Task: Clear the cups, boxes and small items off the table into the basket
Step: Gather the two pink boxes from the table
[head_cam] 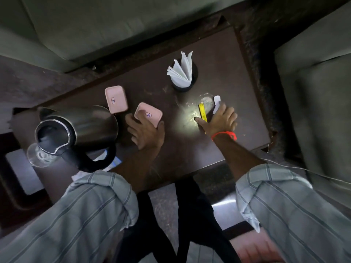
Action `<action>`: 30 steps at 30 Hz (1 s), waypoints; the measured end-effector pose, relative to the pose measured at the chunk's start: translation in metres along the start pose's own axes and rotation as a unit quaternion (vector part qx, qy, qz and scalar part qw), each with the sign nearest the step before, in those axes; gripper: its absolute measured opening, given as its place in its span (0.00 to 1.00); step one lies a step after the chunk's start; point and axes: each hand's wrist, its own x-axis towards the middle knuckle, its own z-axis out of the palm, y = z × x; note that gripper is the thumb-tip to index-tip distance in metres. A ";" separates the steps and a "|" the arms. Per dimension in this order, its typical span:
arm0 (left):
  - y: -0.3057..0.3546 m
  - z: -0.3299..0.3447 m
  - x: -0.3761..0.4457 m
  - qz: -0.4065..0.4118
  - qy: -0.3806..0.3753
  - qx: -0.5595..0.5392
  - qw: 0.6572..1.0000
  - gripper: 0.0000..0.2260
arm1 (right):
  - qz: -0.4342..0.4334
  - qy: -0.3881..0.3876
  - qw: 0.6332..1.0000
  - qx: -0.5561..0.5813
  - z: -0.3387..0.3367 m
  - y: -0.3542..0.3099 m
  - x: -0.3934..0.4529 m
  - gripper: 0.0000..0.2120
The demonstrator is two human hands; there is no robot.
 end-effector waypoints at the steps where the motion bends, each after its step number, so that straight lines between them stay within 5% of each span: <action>1: 0.001 0.002 0.000 -0.010 0.003 -0.007 1.000 0.34 | 0.004 0.004 1.000 -0.007 0.002 -0.001 0.000 0.49; 6: 0.004 -0.003 0.001 0.006 -0.017 -0.004 1.000 0.32 | -0.008 0.075 0.997 -0.034 0.009 0.000 -0.005 0.43; 9: 0.005 -0.020 -0.004 0.066 0.025 0.032 0.997 0.28 | -0.176 0.114 0.978 0.000 0.015 -0.012 -0.015 0.35; 13: 0.003 -0.048 0.013 0.162 0.126 0.015 0.979 0.20 | -0.365 0.028 0.930 0.021 0.024 -0.066 -0.040 0.35; 17: 0.005 -0.068 0.068 0.078 0.146 0.024 0.986 0.25 | -0.359 -0.090 0.929 -0.004 0.038 -0.122 -0.059 0.47; 21: 0.008 -0.060 0.108 -0.012 0.028 0.045 0.999 0.31 | -0.342 -0.122 0.930 -0.056 0.062 -0.135 -0.069 0.50; 25: 0.004 -0.046 0.114 0.004 -0.005 0.065 0.998 0.30 | -0.343 -0.067 0.936 -0.052 0.066 -0.132 -0.066 0.43; 30: 0.006 -0.047 0.093 0.012 0.030 -0.012 0.999 0.28 | -0.284 -0.116 0.946 0.107 0.054 -0.106 -0.056 0.39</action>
